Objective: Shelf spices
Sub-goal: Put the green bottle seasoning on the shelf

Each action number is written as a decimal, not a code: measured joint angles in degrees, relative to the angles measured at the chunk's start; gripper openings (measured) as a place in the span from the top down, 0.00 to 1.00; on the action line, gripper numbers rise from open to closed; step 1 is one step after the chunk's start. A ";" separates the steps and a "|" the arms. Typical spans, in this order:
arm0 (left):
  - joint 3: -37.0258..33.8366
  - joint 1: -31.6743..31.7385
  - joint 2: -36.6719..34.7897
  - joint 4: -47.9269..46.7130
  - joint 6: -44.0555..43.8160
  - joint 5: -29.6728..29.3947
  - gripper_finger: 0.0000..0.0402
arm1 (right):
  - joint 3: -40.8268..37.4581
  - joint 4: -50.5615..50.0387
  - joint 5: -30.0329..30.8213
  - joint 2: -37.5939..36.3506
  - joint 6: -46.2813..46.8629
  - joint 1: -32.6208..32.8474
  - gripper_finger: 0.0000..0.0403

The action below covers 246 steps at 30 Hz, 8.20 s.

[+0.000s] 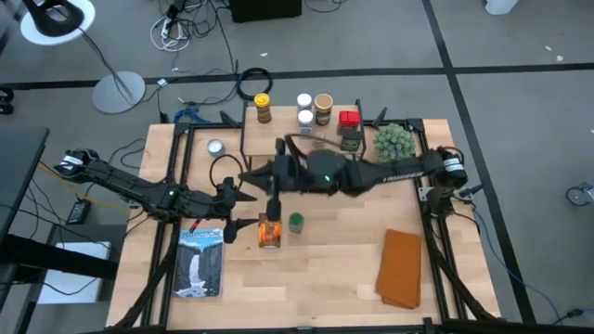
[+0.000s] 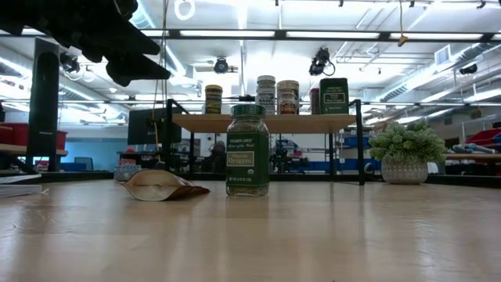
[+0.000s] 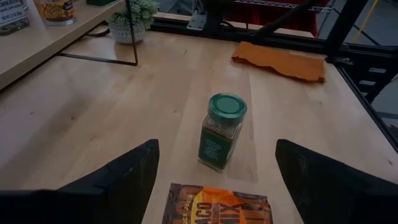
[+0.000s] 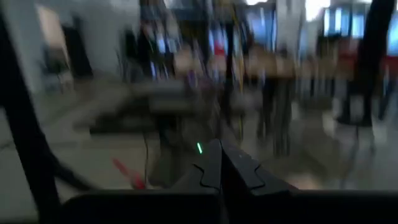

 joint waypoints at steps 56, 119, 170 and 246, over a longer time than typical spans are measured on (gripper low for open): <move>0.00 0.00 -0.02 -0.30 -0.46 3.38 0.18 | -3.21 -71.63 32.71 22.31 118.20 33.01 0.95; 0.00 0.00 -0.02 -0.55 0.16 3.71 0.18 | -3.21 -70.21 33.87 22.26 105.36 25.55 0.71; 0.00 0.00 0.00 -0.56 -0.08 4.99 0.18 | -6.03 -56.57 21.26 22.17 94.40 9.19 0.19; 0.00 -0.02 0.00 -3.58 -0.19 4.99 0.18 | -5.38 -55.37 20.81 22.28 91.98 10.02 0.32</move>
